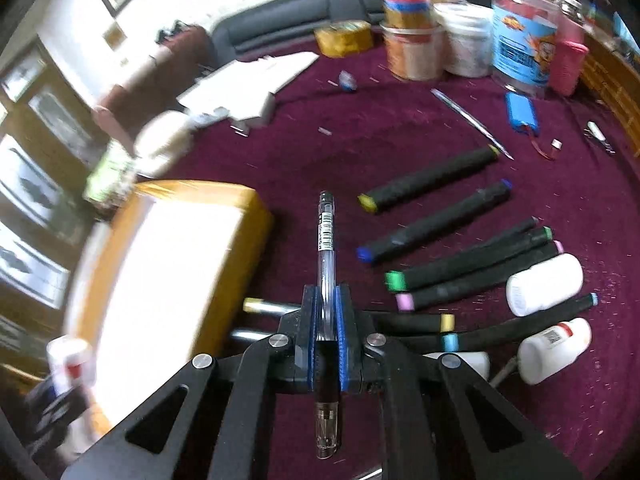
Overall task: Organize rigid objects
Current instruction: 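Lower the bottle into the box and open left tool while right tool drops the pen in, then grasp a yellow-capped black marker with left tool while right tool moves toward the markers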
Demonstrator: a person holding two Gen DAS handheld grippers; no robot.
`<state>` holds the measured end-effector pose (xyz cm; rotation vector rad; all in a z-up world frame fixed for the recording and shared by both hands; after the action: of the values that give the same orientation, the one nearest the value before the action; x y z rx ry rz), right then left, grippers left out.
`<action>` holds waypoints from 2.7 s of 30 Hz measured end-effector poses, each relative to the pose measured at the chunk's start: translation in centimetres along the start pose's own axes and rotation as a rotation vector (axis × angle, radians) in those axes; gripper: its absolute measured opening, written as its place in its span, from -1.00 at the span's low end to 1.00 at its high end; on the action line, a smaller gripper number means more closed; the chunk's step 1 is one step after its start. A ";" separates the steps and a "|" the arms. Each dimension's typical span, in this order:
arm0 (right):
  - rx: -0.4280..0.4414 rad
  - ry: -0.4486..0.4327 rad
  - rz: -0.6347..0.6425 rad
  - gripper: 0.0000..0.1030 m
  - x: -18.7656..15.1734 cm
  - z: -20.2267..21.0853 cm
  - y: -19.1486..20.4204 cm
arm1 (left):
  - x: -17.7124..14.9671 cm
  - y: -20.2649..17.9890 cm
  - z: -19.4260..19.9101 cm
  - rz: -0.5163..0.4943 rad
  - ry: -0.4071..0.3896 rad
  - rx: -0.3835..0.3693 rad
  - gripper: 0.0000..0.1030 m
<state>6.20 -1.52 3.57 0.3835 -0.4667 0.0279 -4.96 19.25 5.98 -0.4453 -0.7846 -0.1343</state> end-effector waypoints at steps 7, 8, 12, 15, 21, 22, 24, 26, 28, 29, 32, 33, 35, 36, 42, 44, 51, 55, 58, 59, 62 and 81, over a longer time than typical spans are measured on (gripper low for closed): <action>0.205 0.107 -0.072 -0.85 0.7 -2.7 5.4 | 4.6 2.5 -5.4 0.016 0.064 0.029 -0.48; 0.206 0.113 -0.078 -0.85 0.6 -3.3 5.8 | 5.0 3.3 -6.9 0.043 0.086 0.020 -0.48; 0.201 0.143 -0.113 -0.85 0.4 -5.8 7.0 | 5.3 5.1 -10.9 0.123 0.137 -0.010 -0.49; 0.184 0.142 -0.116 -0.84 0.6 -6.6 7.1 | 5.2 5.8 -12.7 0.149 0.154 -0.006 -0.46; 0.122 0.128 -0.089 -0.79 1.2 -6.9 6.7 | 4.7 6.6 -13.0 0.202 0.167 -0.012 -0.01; 0.123 0.120 -0.084 -0.78 1.2 -6.6 6.7 | 4.3 6.9 -12.6 0.221 0.164 -0.006 -0.01; 0.123 0.100 -0.069 -0.75 1.1 -5.9 6.5 | 3.6 7.9 -12.1 0.265 0.153 0.030 -0.01; 0.124 0.082 -0.061 -0.63 1.0 -5.2 6.4 | 2.5 8.9 -11.2 0.317 0.122 0.069 -0.01; 0.131 0.059 -0.054 -0.59 0.7 -4.2 6.0 | 1.3 9.7 -9.6 0.373 0.064 0.102 -0.01; 0.133 0.050 -0.051 -0.59 0.7 -3.9 5.8 | 0.7 10.1 -8.7 0.399 0.041 0.139 -0.01; 0.146 0.025 -0.059 -0.59 0.1 -2.5 4.7 | -0.9 10.8 -6.8 0.456 -0.016 0.181 -0.01; 0.151 0.014 -0.064 -0.59 -0.2 -1.8 4.1 | -1.5 10.8 -6.1 0.472 -0.031 0.192 -0.01; 0.156 -0.003 -0.066 -0.59 -0.6 -0.8 3.2 | -2.0 10.8 -5.5 0.477 -0.046 0.214 0.04; 0.156 -0.019 -0.069 -0.59 -0.9 0.0 2.3 | -2.0 10.8 -5.4 0.478 -0.047 0.211 0.04; 0.115 -0.143 -0.120 -0.52 -1.5 4.4 -3.5 | -0.4 10.0 -4.0 0.461 -0.048 0.141 0.13; 0.090 -0.191 -0.158 -0.28 -1.4 5.4 -6.0 | 0.8 7.7 -2.8 0.378 -0.076 0.143 0.30; 0.033 -0.313 -0.358 -0.26 -1.5 7.1 -16.6 | 2.5 -3.4 -6.3 -0.034 0.063 0.142 0.34; 0.018 -0.346 -0.428 -0.26 -2.4 6.6 -20.6 | 1.9 -8.0 -11.2 -0.287 0.175 0.209 0.34; 0.027 -0.352 -0.461 -0.27 -3.2 5.8 -22.2 | 1.9 -9.7 -13.8 -0.419 0.207 0.276 0.34; 0.032 -0.347 -0.472 -0.27 -3.4 5.5 -22.6 | 2.0 -10.0 -14.7 -0.461 0.223 0.280 0.34; 0.069 -0.318 -0.506 -0.27 -3.8 4.9 -23.8 | 1.5 -10.5 -17.7 -0.584 0.310 0.293 0.34; 0.075 -0.301 -0.452 -0.09 -4.7 4.6 -22.9 | 1.1 -13.1 -15.8 -0.580 0.393 0.157 0.20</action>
<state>2.60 -24.14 -2.85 0.5633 -0.6677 -0.4573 2.47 0.64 1.37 -0.0253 -0.5114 -0.6761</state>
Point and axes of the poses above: each gripper's, at about its wrist camera, not at the fingertips, and z roughly against the way its jaws point, y to its left, x to its top, the point moved 4 cm from there along -z, roughly the way its jaws point, and after that the axes turned 6 degrees about -z, right-handed, at the moved point
